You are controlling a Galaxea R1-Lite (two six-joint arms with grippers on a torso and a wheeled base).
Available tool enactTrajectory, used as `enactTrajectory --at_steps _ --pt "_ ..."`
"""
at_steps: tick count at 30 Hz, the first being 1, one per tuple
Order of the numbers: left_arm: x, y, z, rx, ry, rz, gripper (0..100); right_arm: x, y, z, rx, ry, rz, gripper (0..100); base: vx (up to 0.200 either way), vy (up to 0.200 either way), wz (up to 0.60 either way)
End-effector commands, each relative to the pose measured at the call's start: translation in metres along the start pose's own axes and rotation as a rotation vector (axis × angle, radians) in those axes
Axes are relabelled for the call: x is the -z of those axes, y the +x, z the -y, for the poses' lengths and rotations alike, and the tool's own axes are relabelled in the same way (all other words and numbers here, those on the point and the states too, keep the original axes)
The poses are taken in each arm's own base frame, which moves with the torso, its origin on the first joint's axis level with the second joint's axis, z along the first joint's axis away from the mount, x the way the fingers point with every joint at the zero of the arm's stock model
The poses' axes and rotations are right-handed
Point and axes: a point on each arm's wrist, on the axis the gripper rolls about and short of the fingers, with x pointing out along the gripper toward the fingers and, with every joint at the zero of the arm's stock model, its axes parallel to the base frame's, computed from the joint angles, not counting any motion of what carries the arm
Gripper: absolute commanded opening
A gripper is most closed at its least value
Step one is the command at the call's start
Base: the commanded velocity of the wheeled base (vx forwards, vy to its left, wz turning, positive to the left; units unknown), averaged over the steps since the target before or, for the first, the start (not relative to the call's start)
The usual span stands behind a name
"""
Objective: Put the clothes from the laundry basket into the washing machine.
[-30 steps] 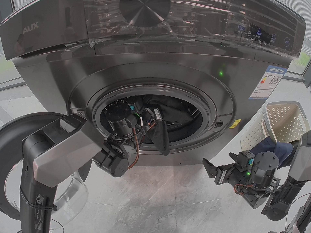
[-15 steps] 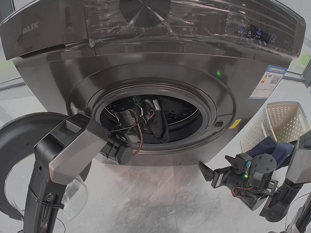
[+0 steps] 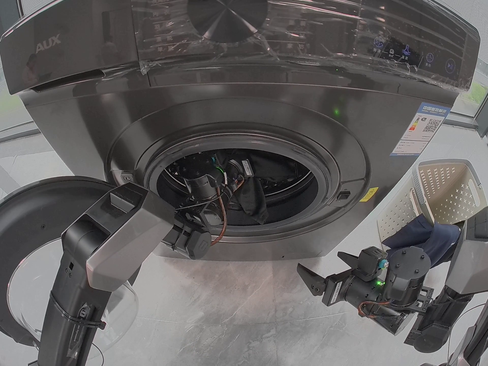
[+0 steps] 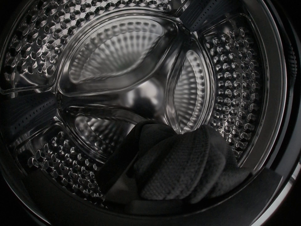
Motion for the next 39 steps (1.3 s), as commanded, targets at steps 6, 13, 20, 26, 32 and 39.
enactTrajectory --at_steps 6,13,20,26,32,39 --pt "-0.01 0.016 0.001 -0.017 -0.004 0.029 0 -0.001 0.003 -0.001 0.001 0.002 0.009 100 0.0 0.0 0.0" --pt "-0.005 0.036 -0.002 -0.043 0.0 0.045 0 -0.001 0.003 0.001 0.008 0.001 0.008 100 0.0 0.0 0.0" --pt "-0.011 0.045 -0.007 -0.072 -0.007 0.088 0 -0.001 0.003 0.001 0.008 0.001 0.008 100 0.0 0.0 0.0" --pt "-0.001 0.039 -0.005 -0.07 -0.001 0.044 100 -0.001 0.004 0.001 0.008 0.002 0.011 100 0.0 0.0 0.0" --pt "-0.016 0.035 0.0 -0.067 -0.006 0.047 100 -0.001 0.004 0.006 0.057 -0.003 0.014 100 0.0 0.0 0.0" --pt "-0.028 -0.019 0.003 -0.071 0.055 -0.233 100 0.0 0.012 0.022 0.184 -0.016 0.024 100 0.0 0.0 0.0"
